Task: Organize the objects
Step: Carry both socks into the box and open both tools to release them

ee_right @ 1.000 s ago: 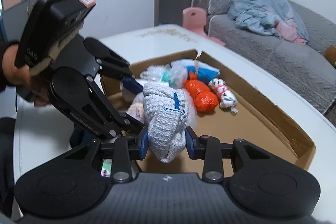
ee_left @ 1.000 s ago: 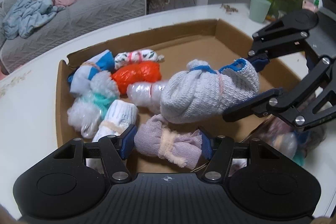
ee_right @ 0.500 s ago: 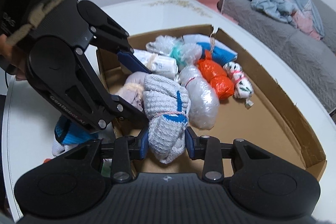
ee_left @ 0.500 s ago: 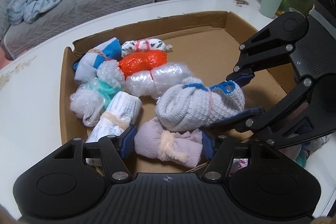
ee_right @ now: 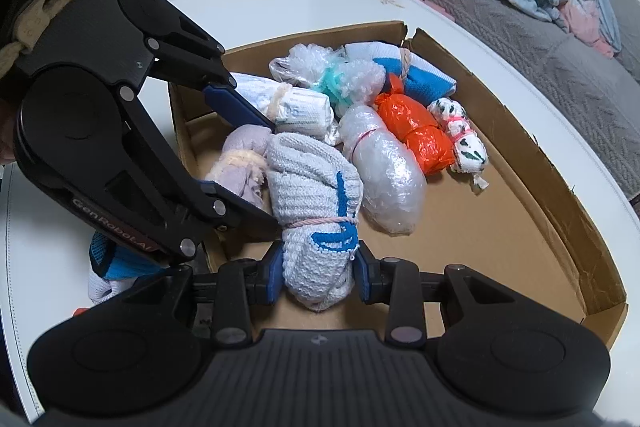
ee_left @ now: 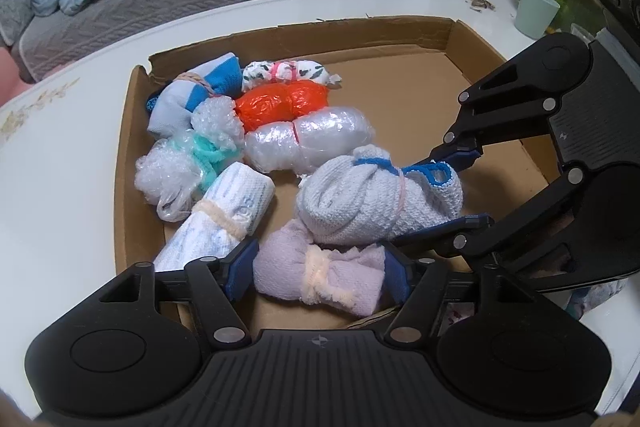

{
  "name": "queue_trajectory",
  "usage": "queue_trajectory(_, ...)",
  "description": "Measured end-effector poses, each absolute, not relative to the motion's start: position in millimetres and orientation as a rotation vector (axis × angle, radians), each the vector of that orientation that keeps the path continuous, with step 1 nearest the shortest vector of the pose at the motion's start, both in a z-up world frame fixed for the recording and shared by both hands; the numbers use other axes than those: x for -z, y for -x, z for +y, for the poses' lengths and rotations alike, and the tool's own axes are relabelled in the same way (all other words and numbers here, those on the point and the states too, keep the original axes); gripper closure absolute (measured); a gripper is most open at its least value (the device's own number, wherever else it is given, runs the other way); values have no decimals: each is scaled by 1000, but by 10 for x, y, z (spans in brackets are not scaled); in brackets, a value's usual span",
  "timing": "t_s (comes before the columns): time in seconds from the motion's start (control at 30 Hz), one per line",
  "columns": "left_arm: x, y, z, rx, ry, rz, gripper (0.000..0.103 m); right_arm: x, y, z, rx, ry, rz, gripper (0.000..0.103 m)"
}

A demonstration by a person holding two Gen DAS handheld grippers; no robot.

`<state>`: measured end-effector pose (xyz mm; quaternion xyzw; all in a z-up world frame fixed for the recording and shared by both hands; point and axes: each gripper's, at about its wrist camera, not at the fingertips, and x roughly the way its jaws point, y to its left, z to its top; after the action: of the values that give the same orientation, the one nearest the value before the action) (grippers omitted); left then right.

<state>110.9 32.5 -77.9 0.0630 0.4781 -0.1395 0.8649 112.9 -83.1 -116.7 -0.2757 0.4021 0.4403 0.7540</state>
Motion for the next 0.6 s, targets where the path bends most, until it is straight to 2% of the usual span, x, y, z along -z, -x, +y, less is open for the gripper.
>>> queue_trajectory(0.17,745,-1092,312,296,-114,1000,21,1175,-1136,-841,-939,604,887,66)
queue_trajectory(0.3,679,-1042,310,303,-106,986,14,1142,-1132,-875,-920,595,877,53)
queue_trajectory(0.5,612,-974,288,261,-126,972,4,1113,-1112,-861,-919,597,890,52)
queue_trajectory(0.6,572,-948,301,215,-109,980,3,1091,-1104,-824,-906,611,896,51)
